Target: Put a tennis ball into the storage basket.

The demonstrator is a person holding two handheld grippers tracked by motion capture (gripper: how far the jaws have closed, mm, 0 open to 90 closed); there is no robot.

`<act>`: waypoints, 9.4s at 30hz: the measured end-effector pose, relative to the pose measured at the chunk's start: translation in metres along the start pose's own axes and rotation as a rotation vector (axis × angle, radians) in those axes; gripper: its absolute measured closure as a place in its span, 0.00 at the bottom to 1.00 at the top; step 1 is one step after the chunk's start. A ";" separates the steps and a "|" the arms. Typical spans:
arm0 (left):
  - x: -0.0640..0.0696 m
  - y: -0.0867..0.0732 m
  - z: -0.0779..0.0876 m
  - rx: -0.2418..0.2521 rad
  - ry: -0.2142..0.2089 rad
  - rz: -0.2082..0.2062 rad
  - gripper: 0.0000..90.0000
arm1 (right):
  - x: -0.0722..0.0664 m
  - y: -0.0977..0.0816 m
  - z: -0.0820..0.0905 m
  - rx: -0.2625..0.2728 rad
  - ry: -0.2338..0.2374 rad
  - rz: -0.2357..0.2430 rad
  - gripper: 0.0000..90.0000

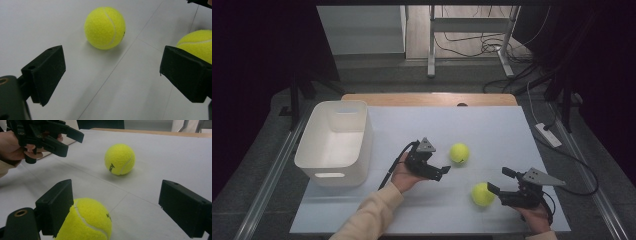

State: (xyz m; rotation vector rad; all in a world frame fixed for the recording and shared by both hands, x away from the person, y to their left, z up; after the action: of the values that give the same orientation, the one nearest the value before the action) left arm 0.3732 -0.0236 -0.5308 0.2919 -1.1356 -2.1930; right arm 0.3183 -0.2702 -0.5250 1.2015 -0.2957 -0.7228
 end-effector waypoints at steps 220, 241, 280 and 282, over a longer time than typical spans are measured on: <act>-0.032 0.075 0.049 0.156 0.050 -0.004 0.30 | 0.002 -0.002 -0.001 -0.007 -0.008 0.004 0.13; -0.045 0.083 0.076 0.187 0.085 0.011 0.30 | 0.003 -0.001 -0.001 -0.006 -0.015 0.000 0.13; -0.092 0.088 0.121 0.238 0.181 0.075 0.30 | 0.004 -0.002 -0.002 -0.008 -0.018 0.002 0.13; -0.093 0.087 0.123 0.237 0.185 0.079 0.30 | 0.004 -0.002 -0.002 -0.008 -0.019 0.002 0.13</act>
State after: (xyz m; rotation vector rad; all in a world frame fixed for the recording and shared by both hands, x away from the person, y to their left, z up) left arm 0.4265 0.0786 -0.3962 0.5316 -1.2793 -1.9206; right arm 0.3217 -0.2713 -0.5282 1.1868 -0.3090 -0.7338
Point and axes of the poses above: each handheld gripper's, and its own axes: z roughly backward along the jaws, y roughly out of its top, x roughly to its right, the point moved 7 cm from there along -z, roughly forward along the jaws, and after that the axes turned 3 degrees about y, right-handed, at the moved point
